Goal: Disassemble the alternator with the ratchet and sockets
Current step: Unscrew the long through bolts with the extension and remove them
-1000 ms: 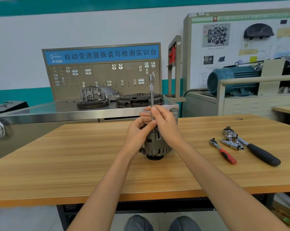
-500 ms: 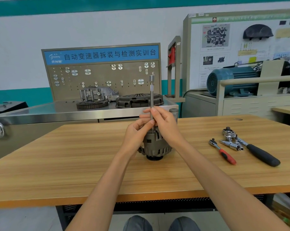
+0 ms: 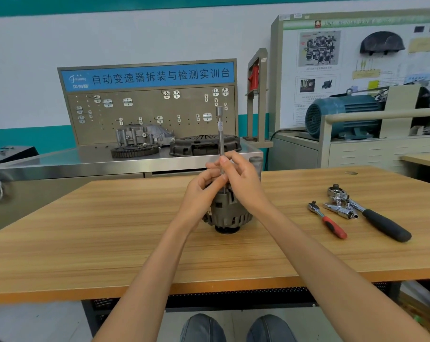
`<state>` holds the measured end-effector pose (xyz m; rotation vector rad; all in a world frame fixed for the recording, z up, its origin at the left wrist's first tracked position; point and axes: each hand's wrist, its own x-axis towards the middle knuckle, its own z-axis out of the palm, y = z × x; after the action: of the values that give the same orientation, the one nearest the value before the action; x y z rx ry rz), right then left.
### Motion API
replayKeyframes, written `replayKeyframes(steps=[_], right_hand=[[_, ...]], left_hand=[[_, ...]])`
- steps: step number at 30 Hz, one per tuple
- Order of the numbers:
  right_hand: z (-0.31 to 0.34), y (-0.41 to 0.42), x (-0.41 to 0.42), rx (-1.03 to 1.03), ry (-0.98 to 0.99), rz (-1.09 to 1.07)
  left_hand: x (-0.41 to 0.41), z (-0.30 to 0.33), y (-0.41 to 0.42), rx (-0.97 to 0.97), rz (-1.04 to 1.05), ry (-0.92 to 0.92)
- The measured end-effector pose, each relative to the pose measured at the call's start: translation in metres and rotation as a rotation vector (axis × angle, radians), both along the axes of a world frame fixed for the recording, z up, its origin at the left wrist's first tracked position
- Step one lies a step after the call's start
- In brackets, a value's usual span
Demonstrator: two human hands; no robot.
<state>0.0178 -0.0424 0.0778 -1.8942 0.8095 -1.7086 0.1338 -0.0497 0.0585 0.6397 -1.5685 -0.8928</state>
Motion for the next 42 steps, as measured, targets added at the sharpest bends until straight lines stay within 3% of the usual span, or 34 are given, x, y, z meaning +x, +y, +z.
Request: replayKeyframes(steps=[4,10,26,34,42], right_hand=[[0.002,0.001,-0.002,-0.002,0.047,-0.018],[0.003,0.0,-0.005,0.027,0.061,-0.039],[0.0,0.009,0.0,0.054,-0.047,-0.018],[0.001,0.008,0.0,0.058,-0.023,-0.07],[-0.001,0.008,0.002,0.059,-0.035,-0.072]], left_hand=[[0.006,0.007,0.004,0.005,0.003,-0.044],[0.002,0.012,0.005,-0.153,0.073,-0.102],[-0.005,0.004,0.0,-0.068,0.113,0.027],[0.002,0.007,0.001,-0.104,0.001,-0.058],[0.0,0.006,-0.002,-0.043,0.038,0.012]])
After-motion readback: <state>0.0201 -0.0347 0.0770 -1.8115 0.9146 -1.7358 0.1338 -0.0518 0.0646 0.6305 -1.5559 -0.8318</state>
